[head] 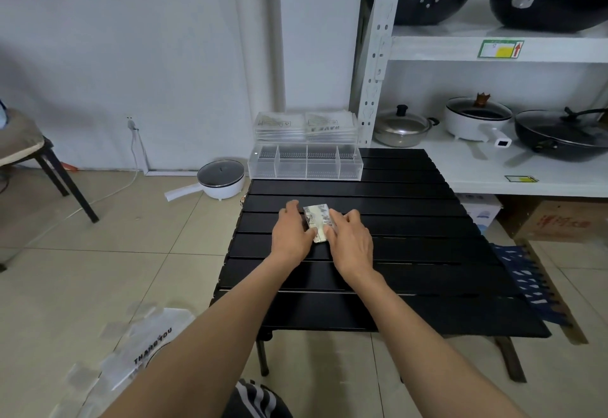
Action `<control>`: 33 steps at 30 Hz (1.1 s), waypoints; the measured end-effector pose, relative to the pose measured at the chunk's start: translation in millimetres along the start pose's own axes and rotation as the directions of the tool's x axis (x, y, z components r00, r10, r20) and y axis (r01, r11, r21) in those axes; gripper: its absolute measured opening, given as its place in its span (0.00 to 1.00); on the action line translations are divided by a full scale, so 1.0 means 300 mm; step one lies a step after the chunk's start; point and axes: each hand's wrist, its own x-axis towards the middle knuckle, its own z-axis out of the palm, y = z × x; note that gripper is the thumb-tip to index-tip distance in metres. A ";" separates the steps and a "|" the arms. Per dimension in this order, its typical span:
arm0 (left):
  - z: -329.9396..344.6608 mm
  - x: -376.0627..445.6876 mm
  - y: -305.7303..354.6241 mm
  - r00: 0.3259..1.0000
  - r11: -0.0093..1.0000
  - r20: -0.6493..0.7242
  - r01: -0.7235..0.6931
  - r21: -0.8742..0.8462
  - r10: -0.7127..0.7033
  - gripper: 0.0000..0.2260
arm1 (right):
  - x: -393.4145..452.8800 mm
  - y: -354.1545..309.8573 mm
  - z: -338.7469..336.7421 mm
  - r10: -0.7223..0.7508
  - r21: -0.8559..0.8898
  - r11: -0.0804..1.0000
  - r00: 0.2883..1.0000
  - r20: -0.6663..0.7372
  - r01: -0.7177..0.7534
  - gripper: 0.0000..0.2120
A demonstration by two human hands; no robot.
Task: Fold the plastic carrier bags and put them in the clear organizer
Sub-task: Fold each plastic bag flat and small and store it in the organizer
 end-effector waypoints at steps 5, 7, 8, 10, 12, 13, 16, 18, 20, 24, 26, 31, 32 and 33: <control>0.010 -0.010 0.013 0.998 0.985 0.021 -0.062 0.164 0.060 0.13 | -0.006 -0.002 0.001 -0.035 -0.032 0.999 0.999 0.008 0.036 0.24; 0.012 -0.003 0.020 0.997 0.970 0.052 -0.072 0.233 0.061 0.11 | -0.010 0.000 0.005 -0.056 -0.053 0.997 0.998 0.020 0.056 0.26; 0.013 0.001 0.024 0.996 0.964 0.066 -0.075 0.255 0.060 0.11 | -0.011 -0.001 0.005 -0.053 -0.042 0.998 0.998 0.022 0.054 0.23; 0.015 0.006 0.029 0.994 0.957 0.094 -0.081 0.279 0.057 0.12 | -0.005 -0.008 0.003 -0.031 0.016 0.999 0.999 0.031 0.030 0.17; 0.019 0.011 0.031 0.992 0.953 0.111 -0.085 0.292 0.054 0.12 | -0.003 -0.013 0.002 -0.010 -0.021 1.000 0.999 0.040 0.011 0.16; 0.020 0.012 0.033 0.993 0.955 0.110 -0.074 0.286 0.044 0.12 | -0.004 -0.014 0.002 0.003 -0.042 0.999 0.999 0.041 -0.001 0.16; 0.018 0.019 0.039 0.996 0.974 0.085 -0.004 0.225 -0.016 0.15 | 0.001 -0.021 -0.003 0.009 -0.054 0.999 0.999 0.046 -0.007 0.18; 0.026 0.031 0.042 0.994 0.990 0.083 0.061 0.124 -0.072 0.18 | 0.001 -0.023 -0.004 -0.006 -0.075 0.997 0.999 0.049 0.010 0.19; 0.036 0.040 0.051 0.986 0.985 0.068 0.158 -0.064 -0.153 0.19 | -0.003 -0.020 -0.005 -0.020 -0.073 0.997 0.999 0.041 0.023 0.20; 0.030 0.049 0.060 0.925 0.749 0.132 0.366 -0.552 -0.355 0.12 | -0.002 -0.007 0.003 0.007 0.003 1.000 0.999 0.037 -0.007 0.22; 0.013 0.038 0.065 0.912 0.639 0.198 0.395 -0.660 -0.359 0.10 | 0.008 0.000 0.013 0.019 0.048 0.999 0.999 0.039 -0.021 0.23; -0.025 -0.008 0.061 0.965 0.735 0.171 0.263 -0.625 -0.199 0.15 | 0.015 0.006 0.012 0.039 0.219 0.975 0.999 -0.007 -0.037 0.18; -0.033 -0.014 0.053 0.976 0.748 0.157 0.214 -0.628 -0.148 0.16 | 0.015 0.003 0.008 0.054 0.260 0.965 0.998 -0.024 -0.046 0.17; -0.045 -0.021 0.045 0.984 0.755 0.148 0.175 -0.632 -0.103 0.16 | 0.016 0.001 0.006 0.072 0.300 0.952 0.997 -0.032 -0.059 0.16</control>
